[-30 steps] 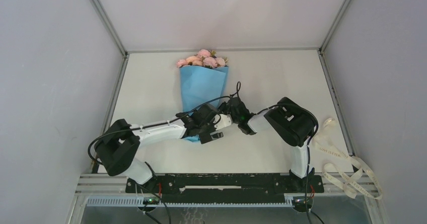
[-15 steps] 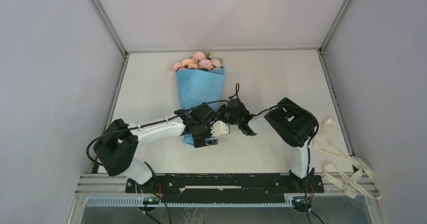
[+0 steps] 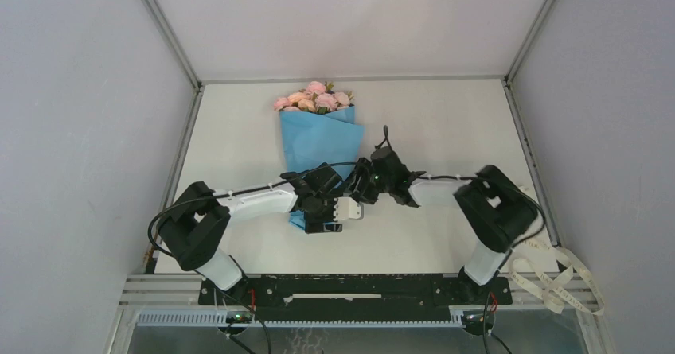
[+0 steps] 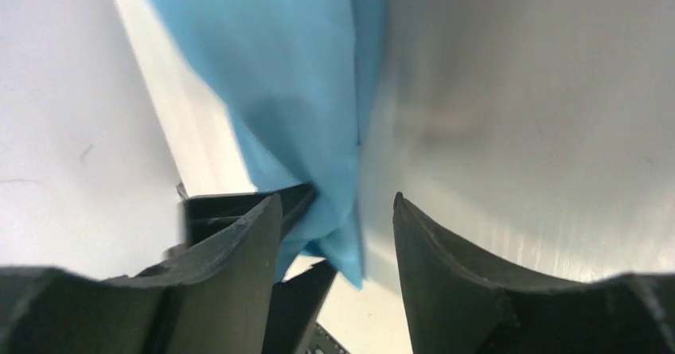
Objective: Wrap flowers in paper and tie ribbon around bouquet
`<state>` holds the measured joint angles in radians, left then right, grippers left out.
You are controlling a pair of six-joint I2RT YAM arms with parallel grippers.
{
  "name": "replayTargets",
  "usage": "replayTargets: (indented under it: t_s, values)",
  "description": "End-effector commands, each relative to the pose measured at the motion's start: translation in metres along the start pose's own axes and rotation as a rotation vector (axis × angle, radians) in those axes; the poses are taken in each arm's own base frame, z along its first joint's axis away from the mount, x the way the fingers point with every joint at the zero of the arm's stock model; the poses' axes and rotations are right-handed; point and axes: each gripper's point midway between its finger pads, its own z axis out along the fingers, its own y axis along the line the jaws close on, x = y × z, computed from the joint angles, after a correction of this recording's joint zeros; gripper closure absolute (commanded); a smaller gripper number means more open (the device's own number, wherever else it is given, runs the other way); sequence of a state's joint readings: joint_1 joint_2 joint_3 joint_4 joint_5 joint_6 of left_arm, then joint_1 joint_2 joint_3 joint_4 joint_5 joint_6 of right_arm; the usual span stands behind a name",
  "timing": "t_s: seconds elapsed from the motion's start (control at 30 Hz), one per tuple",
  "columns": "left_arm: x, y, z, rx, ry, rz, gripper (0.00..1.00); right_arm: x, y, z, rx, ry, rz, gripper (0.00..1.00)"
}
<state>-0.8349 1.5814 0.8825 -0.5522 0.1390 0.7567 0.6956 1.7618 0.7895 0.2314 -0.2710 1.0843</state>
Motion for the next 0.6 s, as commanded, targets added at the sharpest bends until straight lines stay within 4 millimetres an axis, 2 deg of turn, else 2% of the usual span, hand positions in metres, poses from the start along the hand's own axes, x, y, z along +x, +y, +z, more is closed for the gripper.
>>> replayTargets:
  t_s: [0.0,0.07,0.2,0.3,0.33,0.4,0.43,0.5,0.57]
  values:
    - [0.026,-0.029,0.008,0.132,0.066,-0.026,0.24,-0.037,0.052,-0.061,-0.086,-0.147,-0.184,0.36]
    - [0.025,-0.027,0.008,0.129,0.061,-0.037,0.25,-0.052,0.045,-0.084,-0.045,-0.204,-0.206,0.32]
    - [0.027,-0.029,0.009,0.147,0.058,-0.050,0.25,-0.091,0.027,-0.135,0.018,-0.317,-0.227,0.30]
    - [0.030,-0.030,0.011,0.146,0.072,-0.052,0.25,-0.138,0.003,-0.194,0.179,-0.459,-0.323,0.26]
    - [0.031,-0.029,0.011,0.141,0.073,-0.054,0.25,-0.154,-0.016,-0.215,0.281,-0.503,-0.326,0.23]
    - [0.030,-0.028,0.011,0.135,0.067,-0.053,0.25,-0.189,-0.070,-0.266,0.538,-0.604,-0.291,0.19]
    - [0.029,-0.028,0.010,0.133,0.063,-0.053,0.25,-0.198,-0.097,-0.290,0.649,-0.632,-0.248,0.18]
    - [0.026,-0.027,0.008,0.130,0.051,-0.053,0.25,-0.209,-0.153,-0.333,0.802,-0.668,-0.104,0.17]
    - [0.025,-0.027,0.007,0.129,0.041,-0.056,0.25,-0.212,-0.199,-0.362,0.810,-0.686,0.064,0.16]
